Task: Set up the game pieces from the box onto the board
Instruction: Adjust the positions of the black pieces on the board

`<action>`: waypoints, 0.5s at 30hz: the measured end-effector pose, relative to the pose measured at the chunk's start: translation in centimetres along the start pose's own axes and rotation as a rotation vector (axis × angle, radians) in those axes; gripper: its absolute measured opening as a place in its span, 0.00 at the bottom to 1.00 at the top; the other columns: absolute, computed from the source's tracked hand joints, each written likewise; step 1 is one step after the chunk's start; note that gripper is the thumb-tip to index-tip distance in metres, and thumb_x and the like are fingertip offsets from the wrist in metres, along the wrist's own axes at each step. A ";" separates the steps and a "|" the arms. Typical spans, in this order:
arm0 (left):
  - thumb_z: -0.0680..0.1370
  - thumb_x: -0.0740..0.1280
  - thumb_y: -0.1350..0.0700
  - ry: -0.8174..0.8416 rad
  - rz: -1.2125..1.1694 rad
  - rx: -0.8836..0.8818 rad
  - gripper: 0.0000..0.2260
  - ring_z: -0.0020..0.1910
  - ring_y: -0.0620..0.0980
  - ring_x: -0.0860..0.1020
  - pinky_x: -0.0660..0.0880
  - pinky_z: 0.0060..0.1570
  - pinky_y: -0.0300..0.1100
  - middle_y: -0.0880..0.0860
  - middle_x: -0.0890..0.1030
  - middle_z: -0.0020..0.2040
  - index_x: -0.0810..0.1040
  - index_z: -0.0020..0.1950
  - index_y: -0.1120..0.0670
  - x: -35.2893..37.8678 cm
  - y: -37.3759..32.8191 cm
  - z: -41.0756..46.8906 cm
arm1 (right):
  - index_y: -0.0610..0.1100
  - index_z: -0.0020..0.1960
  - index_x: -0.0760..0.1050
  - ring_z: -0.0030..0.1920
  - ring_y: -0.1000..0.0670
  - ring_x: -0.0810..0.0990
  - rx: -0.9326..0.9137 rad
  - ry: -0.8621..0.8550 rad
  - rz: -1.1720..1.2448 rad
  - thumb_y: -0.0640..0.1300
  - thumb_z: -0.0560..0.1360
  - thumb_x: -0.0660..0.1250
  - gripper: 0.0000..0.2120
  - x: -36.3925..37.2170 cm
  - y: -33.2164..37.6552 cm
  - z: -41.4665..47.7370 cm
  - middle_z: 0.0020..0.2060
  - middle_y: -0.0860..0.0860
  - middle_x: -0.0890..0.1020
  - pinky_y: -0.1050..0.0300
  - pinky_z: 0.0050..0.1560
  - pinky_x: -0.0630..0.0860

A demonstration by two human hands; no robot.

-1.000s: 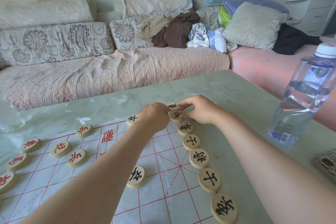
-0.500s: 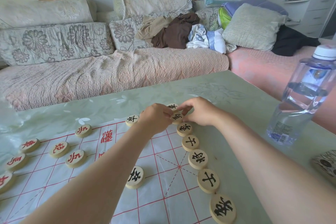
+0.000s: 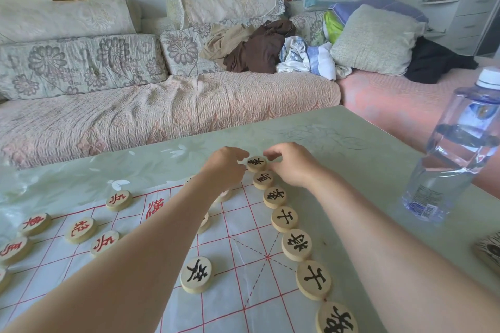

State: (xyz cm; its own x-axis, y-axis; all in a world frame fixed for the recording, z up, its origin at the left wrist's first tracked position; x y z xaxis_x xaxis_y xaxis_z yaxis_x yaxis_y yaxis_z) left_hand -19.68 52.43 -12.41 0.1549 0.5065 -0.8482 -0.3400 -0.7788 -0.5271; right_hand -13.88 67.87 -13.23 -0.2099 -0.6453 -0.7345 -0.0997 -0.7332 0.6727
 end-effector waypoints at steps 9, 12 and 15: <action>0.75 0.67 0.58 -0.019 -0.031 0.054 0.11 0.49 0.45 0.80 0.72 0.45 0.34 0.46 0.84 0.50 0.83 0.54 0.48 0.6 0.0 0.6 | 0.52 0.62 0.81 0.59 0.51 0.79 0.034 0.023 0.000 0.48 0.74 0.74 0.16 0.6 0.3 1.3 0.59 0.53 0.82 0.61 0.57 0.71; 0.76 0.67 0.57 -0.028 -0.064 0.056 0.10 0.47 0.46 0.80 0.72 0.44 0.35 0.46 0.84 0.50 0.83 0.53 0.46 0.6 0.1 0.5 | 0.52 0.64 0.79 0.60 0.51 0.79 0.029 0.028 -0.010 0.46 0.75 0.72 0.17 0.6 0.3 1.2 0.58 0.54 0.82 0.60 0.57 0.72; 0.77 0.64 0.55 -0.087 -0.081 0.048 0.10 0.43 0.49 0.80 0.74 0.42 0.36 0.46 0.82 0.50 0.82 0.54 0.46 -0.6 0.5 0.1 | 0.53 0.68 0.76 0.59 0.51 0.78 -0.003 -0.006 -0.023 0.44 0.77 0.70 0.20 -0.2 1.3 1.1 0.59 0.55 0.80 0.57 0.60 0.72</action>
State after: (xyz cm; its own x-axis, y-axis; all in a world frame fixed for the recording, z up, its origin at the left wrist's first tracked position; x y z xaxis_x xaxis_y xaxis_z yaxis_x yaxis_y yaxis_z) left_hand -19.99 51.77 -12.17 0.1035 0.5990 -0.7940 -0.3740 -0.7163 -0.5891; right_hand -15.01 67.29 -12.11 -0.2134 -0.6270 -0.7492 -0.1016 -0.7485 0.6553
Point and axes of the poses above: each hand's wrist, its own z-axis towards the middle knuckle, its own x-axis out of the palm, y = z × x, the point moved 8 cm from there along z, towards the middle knuckle
